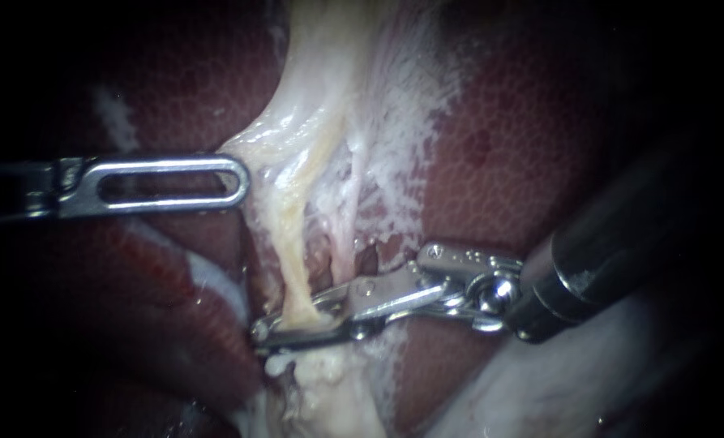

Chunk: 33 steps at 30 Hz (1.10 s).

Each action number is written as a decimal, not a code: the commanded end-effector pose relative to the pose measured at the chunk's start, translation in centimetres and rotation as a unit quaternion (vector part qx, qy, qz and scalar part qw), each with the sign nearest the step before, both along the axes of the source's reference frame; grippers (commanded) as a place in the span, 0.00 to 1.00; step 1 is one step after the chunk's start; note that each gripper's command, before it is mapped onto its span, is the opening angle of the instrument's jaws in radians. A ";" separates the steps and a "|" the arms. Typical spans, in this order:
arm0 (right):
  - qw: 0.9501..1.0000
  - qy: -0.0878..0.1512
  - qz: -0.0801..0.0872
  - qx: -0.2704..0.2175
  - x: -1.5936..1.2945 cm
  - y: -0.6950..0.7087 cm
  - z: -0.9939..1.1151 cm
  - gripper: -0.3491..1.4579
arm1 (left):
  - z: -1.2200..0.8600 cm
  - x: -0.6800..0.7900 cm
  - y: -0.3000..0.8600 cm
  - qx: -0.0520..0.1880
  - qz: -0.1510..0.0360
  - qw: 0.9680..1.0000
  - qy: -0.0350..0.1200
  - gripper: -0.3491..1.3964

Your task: Going back second clip left tube

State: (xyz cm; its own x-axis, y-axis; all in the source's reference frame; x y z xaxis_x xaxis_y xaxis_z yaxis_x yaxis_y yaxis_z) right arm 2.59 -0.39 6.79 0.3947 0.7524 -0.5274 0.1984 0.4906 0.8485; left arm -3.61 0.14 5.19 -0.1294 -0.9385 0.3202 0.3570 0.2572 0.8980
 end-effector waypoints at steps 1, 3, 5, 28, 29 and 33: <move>1.000 0.000 0.000 0.000 0.00 0.00 0.00 0.00 | 0.00 0.00 0.00 0.000 0.000 1.000 0.001 0.00; 1.000 0.000 0.000 0.000 0.00 0.00 0.00 0.00 | -0.01 0.00 0.00 0.000 0.000 1.000 0.001 0.00; 1.000 0.000 0.000 0.000 0.01 0.00 0.00 0.00 | -0.01 0.00 0.00 0.000 0.000 1.000 0.001 0.00; 0.993 0.054 -0.010 -0.105 0.10 -0.04 -0.07 0.47 | 0.00 -0.01 -0.02 -0.001 -0.001 1.000 0.001 0.00; 0.993 0.055 -0.010 -0.108 0.10 -0.04 -0.07 0.48 | 0.00 -0.01 -0.03 -0.001 -0.001 1.000 0.001 0.00; 0.989 0.065 -0.011 -0.129 0.10 -0.04 -0.08 0.48 | 0.00 -0.01 -0.03 -0.001 -0.001 1.000 0.001 0.00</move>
